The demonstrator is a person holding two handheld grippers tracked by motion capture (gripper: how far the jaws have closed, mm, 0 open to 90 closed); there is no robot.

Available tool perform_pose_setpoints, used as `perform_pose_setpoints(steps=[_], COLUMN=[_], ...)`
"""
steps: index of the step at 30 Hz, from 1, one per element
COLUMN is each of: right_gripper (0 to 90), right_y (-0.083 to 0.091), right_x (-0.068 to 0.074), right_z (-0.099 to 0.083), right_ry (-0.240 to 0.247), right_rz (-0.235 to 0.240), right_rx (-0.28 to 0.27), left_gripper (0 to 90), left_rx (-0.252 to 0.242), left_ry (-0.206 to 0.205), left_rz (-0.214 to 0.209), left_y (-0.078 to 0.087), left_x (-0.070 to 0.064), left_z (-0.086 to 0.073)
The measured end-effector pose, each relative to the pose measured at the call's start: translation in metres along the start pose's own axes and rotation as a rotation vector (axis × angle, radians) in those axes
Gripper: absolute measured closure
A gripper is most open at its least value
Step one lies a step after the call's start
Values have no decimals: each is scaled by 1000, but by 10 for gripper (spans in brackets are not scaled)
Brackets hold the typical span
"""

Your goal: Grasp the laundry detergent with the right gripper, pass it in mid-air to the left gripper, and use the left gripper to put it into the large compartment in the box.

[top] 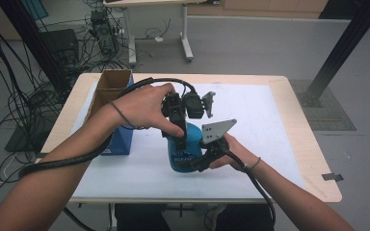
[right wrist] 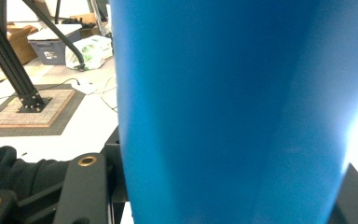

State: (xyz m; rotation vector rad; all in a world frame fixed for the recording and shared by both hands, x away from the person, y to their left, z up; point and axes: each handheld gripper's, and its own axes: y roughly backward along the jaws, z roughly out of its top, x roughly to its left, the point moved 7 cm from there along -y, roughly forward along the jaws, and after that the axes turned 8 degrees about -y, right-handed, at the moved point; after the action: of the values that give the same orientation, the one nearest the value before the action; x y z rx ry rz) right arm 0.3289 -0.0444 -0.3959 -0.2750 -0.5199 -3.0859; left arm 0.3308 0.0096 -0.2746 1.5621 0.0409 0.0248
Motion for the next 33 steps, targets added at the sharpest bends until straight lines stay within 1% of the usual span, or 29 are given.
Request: perform_pose_setpoints(steps=[3, 7, 13, 18, 25, 33], right_gripper=[412, 412, 412, 412, 411, 411], right_y=[0, -1, -1, -1, -2, -2], right_x=[0, 0, 0, 0, -1, -1], right_z=[0, 0, 0, 0, 0, 0], right_ry=[1, -3, 2, -4, 3, 9], right_rz=[0, 2, -1, 0, -5, -8], right_rx=[1, -6, 0, -6, -7, -10], left_gripper=[364, 363, 362, 362, 362, 363], left_rx=[2, -8, 1, -14, -8, 4], left_ry=[-1, 5, 6, 11, 14, 5], left_rz=[-1, 4, 2, 3, 5, 4], left_y=[0, 0, -1, 0, 0, 0], left_x=[0, 0, 0, 0, 0, 0], left_z=[0, 0, -1, -1, -1, -1])
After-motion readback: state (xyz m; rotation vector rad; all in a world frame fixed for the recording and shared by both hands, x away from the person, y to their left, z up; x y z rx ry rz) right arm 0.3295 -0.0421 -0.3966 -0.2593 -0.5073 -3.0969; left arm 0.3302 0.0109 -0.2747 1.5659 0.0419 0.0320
